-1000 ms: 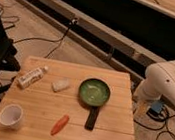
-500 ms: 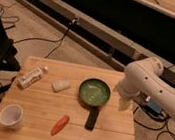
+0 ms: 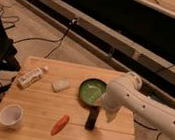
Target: Place the eraser on the white sponge
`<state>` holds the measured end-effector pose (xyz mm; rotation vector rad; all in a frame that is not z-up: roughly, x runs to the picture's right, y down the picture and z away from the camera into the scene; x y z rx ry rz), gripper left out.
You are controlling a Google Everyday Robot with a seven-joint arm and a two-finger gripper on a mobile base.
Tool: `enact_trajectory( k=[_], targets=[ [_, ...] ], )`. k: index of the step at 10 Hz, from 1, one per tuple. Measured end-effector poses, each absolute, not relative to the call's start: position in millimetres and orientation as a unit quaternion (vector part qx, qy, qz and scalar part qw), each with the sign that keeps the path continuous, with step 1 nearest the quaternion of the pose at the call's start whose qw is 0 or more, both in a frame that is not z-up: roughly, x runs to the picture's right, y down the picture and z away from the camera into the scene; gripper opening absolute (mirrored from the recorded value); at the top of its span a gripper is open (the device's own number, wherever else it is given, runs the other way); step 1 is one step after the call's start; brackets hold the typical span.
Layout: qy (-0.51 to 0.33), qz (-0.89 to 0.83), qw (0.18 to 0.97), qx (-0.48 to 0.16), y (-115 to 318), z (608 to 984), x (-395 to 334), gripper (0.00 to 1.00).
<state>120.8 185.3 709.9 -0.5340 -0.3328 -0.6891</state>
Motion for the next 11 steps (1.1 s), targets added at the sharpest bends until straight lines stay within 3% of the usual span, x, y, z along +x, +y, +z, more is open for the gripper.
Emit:
enact_trajectory(
  k=[4,11],
  targets=[
    [-0.168,-0.340,0.887,-0.264,195,717,116,0.65],
    [-0.212,-0.348,0.864,-0.296,237,777,82,0.65]
  ],
)
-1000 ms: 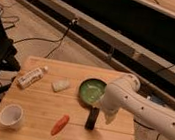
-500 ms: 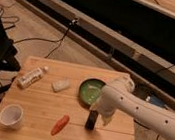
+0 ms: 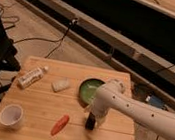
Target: Place the eraser on the white sponge
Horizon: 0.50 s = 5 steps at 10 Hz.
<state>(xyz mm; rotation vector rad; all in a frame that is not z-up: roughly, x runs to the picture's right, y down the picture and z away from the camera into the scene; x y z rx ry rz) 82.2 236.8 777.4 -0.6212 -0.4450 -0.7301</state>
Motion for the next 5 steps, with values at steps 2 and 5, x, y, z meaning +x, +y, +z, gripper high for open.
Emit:
enact_trajectory(
  k=[2,5],
  targets=[
    [-0.217,-0.353,0.855,-0.311,251,789,82,0.65],
    [-0.224,-0.342,0.855,-0.320,266,803,83,0.47]
  ],
)
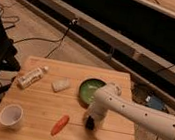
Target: Place the eraser on the white sponge
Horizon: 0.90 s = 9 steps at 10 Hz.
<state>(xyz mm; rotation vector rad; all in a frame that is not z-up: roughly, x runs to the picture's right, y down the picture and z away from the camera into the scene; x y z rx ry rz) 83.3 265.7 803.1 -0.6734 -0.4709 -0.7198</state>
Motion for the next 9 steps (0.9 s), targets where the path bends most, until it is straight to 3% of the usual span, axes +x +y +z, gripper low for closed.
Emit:
enact_trajectory(
  k=[5,9],
  targets=[
    [-0.199,-0.293,0.888,-0.293,240,809,90,0.02],
    [-0.150,-0.265,0.920,-0.247,162,764,90,0.00]
  ],
)
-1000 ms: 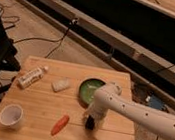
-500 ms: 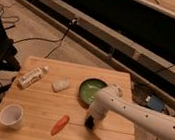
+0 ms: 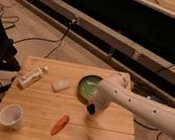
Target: Place the eraser on the white sponge
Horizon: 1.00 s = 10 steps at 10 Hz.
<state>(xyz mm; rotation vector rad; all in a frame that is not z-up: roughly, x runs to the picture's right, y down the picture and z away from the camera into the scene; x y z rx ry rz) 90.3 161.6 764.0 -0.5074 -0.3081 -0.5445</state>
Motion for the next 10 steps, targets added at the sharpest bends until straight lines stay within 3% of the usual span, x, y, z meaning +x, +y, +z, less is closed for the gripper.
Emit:
enact_trajectory(
  k=[4,8,10],
  targets=[
    [-0.102,-0.260,0.942,-0.186,80,740,91,0.00],
    [-0.174,-0.263,0.941,-0.120,10,759,6,0.00],
    [-0.181,-0.264,0.940,-0.115,5,759,-2,0.00]
  ],
)
